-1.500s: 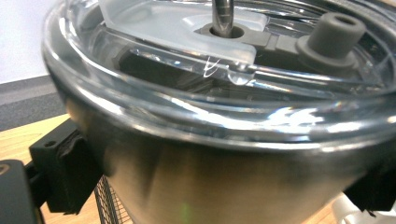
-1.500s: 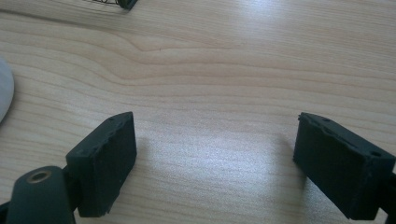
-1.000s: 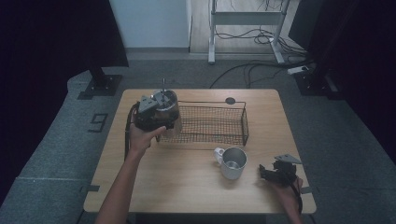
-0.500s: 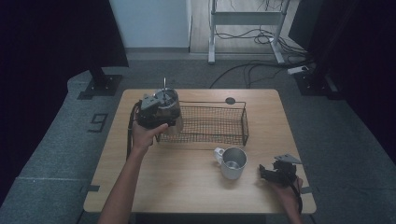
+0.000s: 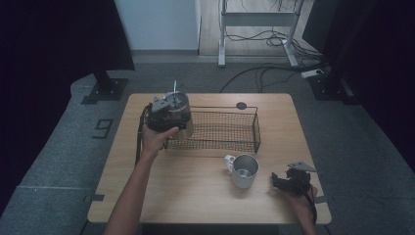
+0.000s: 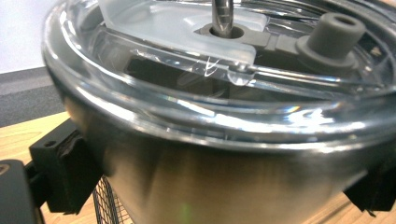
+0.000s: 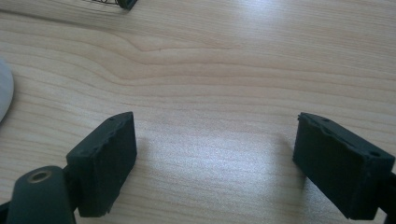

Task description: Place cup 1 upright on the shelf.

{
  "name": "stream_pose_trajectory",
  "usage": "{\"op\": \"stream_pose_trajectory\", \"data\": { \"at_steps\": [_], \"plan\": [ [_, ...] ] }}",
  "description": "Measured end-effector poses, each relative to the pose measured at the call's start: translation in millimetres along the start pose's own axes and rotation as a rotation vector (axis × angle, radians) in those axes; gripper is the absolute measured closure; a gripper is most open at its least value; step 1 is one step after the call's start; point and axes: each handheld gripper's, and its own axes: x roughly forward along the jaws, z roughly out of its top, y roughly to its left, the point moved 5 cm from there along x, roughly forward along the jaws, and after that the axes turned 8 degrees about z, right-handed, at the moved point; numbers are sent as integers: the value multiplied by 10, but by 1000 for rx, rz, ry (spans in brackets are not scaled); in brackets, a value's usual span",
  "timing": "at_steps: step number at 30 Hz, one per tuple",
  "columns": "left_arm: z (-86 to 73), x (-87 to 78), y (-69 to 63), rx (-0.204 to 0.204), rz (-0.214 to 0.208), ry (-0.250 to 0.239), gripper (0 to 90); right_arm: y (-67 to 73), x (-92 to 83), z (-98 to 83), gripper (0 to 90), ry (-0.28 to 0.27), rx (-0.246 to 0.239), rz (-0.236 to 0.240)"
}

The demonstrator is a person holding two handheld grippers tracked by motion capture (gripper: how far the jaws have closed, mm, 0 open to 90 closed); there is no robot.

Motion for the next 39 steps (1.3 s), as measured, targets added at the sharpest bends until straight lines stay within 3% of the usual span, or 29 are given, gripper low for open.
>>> {"op": "stream_pose_trajectory", "data": {
  "at_steps": [39],
  "plan": [
    [3,365,-5,-6,1,41,42,0,0,0,132,0,0,0]
  ]
}}
